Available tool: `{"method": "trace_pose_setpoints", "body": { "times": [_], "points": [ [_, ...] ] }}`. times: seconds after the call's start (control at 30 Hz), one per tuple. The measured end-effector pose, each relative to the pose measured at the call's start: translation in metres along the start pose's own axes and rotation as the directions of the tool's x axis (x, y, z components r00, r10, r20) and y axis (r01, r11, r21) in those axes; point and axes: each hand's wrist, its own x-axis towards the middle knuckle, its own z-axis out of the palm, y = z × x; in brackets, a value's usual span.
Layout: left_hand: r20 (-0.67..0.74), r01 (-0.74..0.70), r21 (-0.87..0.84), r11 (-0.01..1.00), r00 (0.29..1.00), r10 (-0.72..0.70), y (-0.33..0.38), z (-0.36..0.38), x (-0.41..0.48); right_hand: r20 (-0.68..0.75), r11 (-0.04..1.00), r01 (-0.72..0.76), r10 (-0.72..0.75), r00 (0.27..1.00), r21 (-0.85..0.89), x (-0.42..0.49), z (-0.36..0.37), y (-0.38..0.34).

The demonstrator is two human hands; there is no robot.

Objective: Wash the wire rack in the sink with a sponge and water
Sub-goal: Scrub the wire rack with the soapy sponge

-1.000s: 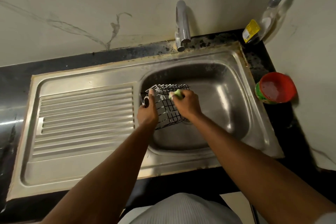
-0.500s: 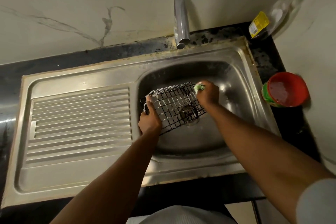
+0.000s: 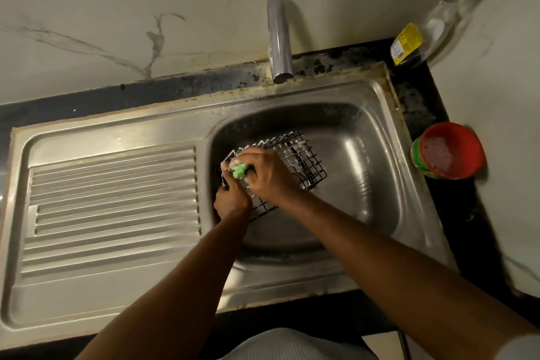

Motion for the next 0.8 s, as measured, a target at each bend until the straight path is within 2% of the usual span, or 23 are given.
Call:
{"method": "trace_pose_setpoints", "body": {
  "times": [0.03,0.1,0.2,0.3,0.4,0.43,0.5,0.57,0.63,0.73,0.8],
  "points": [
    [0.006,-0.001,-0.011,1.0,1.0,0.002,0.0,0.0,-0.001,-0.024,0.999,-0.043,0.043,0.999,-0.026,0.001,-0.006,0.015],
    [0.014,-0.015,-0.017,1.0,1.0,0.015,0.0,-0.001,-0.003,-0.138,0.974,-0.225,0.218,0.966,-0.037,0.005,-0.022,0.051],
    [0.027,-0.028,-0.017,0.999,0.999,0.029,0.003,-0.002,-0.006,-0.265,0.877,-0.479,0.458,0.849,-0.021,0.019,-0.045,0.1],
    [0.036,-0.061,0.001,0.998,0.997,0.061,0.007,-0.002,-0.006,-0.3,0.789,-0.613,0.572,0.763,-0.054,0.032,-0.054,0.135],
    [0.027,-0.088,0.006,0.996,0.996,0.087,0.004,0.0,-0.002,-0.303,0.729,-0.677,0.626,0.719,-0.099,0.034,-0.055,0.14],
    [0.02,-0.086,-0.001,0.996,0.996,0.086,0.002,0.001,0.0,-0.299,0.735,-0.671,0.621,0.725,-0.101,0.034,-0.052,0.134],
    [0.002,-0.082,-0.01,0.997,0.997,0.082,-0.003,0.002,0.003,-0.268,0.814,-0.573,0.533,0.802,-0.097,0.033,-0.042,0.109],
    [-0.012,-0.062,-0.032,0.998,0.998,0.061,-0.008,0.003,0.005,-0.182,0.917,-0.391,0.373,0.91,-0.078,0.03,-0.026,0.077],
    [-0.017,-0.041,-0.026,0.999,0.999,0.04,-0.012,0.006,0.004,-0.087,0.973,-0.224,0.219,0.972,-0.047,0.029,-0.011,0.045],
    [-0.016,-0.017,0.0,1.0,1.0,0.017,-0.013,0.006,0.006,0.022,0.996,-0.051,0.049,0.999,0.069,0.025,0.0,0.0],
    [0.027,-0.045,0.096,0.994,0.999,0.042,-0.011,0.005,0.013,0.12,0.993,0.047,-0.06,0.991,0.105,0.013,-0.002,-0.015]
  ]
}}
